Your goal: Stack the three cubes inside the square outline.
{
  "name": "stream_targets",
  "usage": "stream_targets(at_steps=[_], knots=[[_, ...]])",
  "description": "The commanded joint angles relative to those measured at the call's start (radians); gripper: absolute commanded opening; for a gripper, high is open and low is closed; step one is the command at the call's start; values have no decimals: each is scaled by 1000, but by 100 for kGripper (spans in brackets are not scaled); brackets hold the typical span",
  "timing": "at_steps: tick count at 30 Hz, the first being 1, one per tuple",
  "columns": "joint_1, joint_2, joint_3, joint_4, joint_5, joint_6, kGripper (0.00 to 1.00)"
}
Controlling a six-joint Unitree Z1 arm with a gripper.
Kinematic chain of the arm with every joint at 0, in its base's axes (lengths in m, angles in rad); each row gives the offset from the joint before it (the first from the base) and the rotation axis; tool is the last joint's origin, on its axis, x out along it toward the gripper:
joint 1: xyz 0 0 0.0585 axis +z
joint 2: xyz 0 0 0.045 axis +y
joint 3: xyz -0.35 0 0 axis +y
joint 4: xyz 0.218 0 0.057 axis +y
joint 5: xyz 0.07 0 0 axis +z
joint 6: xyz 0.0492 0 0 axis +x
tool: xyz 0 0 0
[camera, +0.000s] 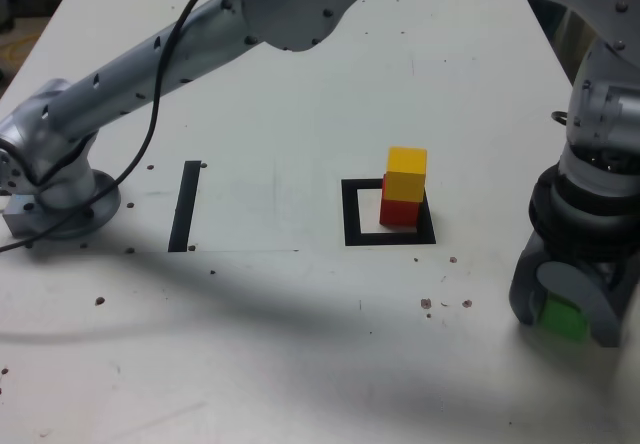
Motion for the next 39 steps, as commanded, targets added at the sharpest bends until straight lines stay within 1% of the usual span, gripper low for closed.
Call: stream_targets(at_steps=[1,6,11,14,18,21,27,29,34,39], knots=[[4,-12,1,-3,-2,4,43],[6,-16,2,-2,-5,8,28],[7,-25,2,2,-14,11,19],[7,-34,2,6,-16,14,16],[7,-57,2,22,-15,18,14],[7,-87,3,49,-13,19,13],[27,-199,18,146,2,15,13],[36,-237,34,167,5,15,13],[50,-326,97,179,10,7,13],[58,-395,197,178,22,-35,14]])
